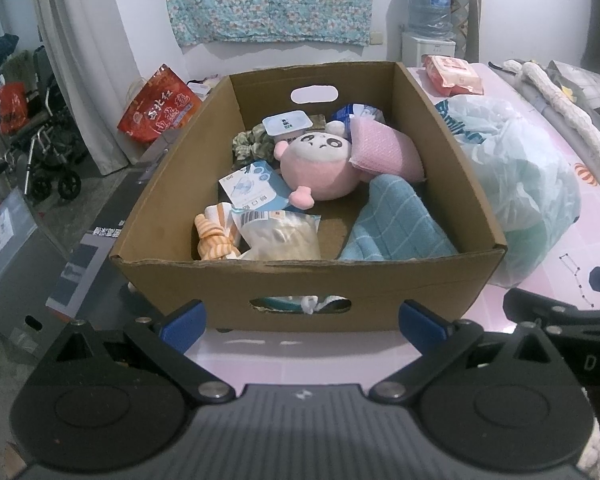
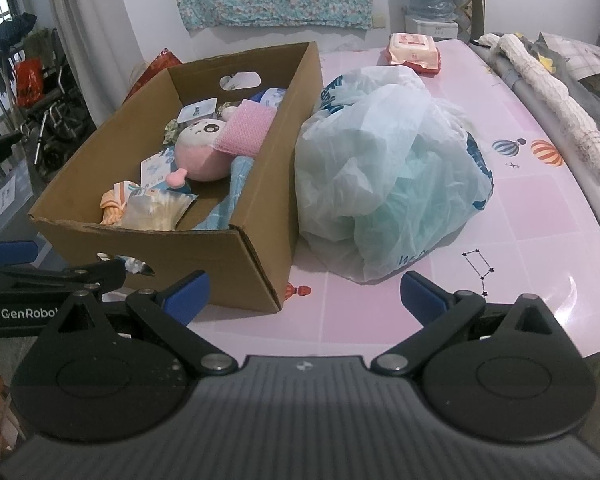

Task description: Organize soft objects

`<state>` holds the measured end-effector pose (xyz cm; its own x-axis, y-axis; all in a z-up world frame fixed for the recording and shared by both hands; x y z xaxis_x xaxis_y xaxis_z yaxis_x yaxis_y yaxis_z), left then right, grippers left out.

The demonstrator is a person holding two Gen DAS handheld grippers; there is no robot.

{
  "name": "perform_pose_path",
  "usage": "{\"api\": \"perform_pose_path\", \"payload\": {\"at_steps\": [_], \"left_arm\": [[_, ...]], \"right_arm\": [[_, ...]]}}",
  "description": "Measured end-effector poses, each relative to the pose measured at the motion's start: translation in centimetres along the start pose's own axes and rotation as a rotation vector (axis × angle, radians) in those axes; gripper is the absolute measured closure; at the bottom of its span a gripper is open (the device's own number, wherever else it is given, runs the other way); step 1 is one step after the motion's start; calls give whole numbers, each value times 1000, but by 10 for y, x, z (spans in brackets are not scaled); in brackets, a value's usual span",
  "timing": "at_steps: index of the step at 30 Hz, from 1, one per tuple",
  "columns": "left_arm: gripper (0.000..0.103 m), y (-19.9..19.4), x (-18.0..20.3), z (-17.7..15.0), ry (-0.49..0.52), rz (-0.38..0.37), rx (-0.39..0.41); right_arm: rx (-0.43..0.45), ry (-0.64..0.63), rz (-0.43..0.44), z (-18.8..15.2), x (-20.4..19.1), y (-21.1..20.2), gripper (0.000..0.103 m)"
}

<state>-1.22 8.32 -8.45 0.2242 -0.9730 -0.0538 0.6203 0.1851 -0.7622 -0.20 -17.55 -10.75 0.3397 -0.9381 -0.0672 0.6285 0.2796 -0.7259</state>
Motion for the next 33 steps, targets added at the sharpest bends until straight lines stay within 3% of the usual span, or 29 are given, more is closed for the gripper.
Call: {"api": "perform_pose_path", "payload": {"at_steps": [33], "left_arm": [[0, 1, -3, 1, -1, 4, 0]], "right_arm": [[2, -6, 5, 2, -3, 3, 1]]}}
Point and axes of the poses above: each gripper's, at about its wrist camera, not at the fingertips, and y roughly the way its jaws point, x to its right, z to its top, the point moved 8 cm from there along y, roughly the way its jaws point, and after that the axes turned 9 degrees about -y, right-handed, at the moved point
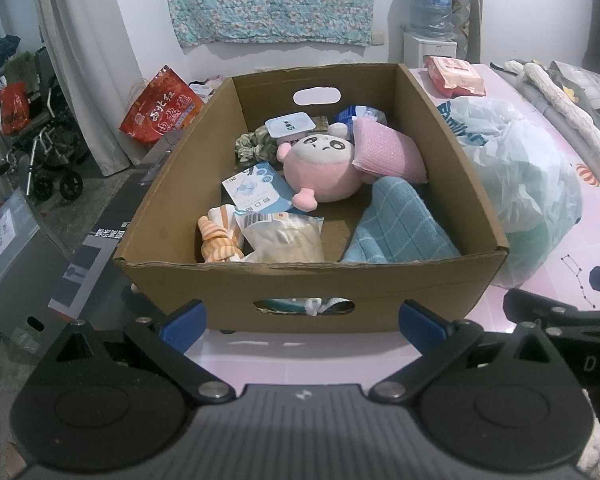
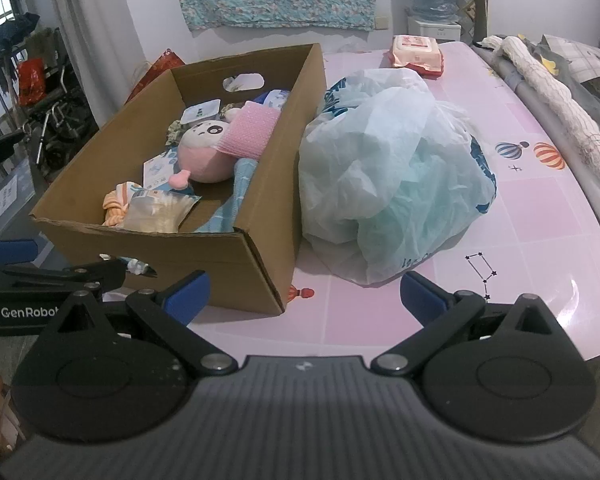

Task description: Organize soft objects

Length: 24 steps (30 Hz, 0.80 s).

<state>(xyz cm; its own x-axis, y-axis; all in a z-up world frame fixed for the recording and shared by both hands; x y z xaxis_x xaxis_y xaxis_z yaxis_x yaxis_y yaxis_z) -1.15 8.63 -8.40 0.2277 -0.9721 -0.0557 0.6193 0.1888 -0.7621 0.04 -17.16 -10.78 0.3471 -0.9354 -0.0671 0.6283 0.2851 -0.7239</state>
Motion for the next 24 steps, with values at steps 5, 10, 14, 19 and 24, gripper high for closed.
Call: {"api": "perform_pose_path", "payload": {"at_steps": [5, 10, 14, 19, 24], "left_arm": [[0, 0, 0, 1, 1, 1, 1], [0, -1, -1, 1, 0, 1, 0], [0, -1, -1, 1, -1, 1, -1], [0, -1, 0, 1, -1, 2, -1], [0, -1, -1, 1, -1, 2, 0]], "right_arm": [[1, 0, 0, 0, 0, 0, 1], [1, 2, 1, 0, 1, 0, 1], [0, 2, 1, 0, 0, 0, 1], [0, 2, 1, 0, -1, 0, 1], [-2, 3, 3, 0, -1, 1, 1]]}}
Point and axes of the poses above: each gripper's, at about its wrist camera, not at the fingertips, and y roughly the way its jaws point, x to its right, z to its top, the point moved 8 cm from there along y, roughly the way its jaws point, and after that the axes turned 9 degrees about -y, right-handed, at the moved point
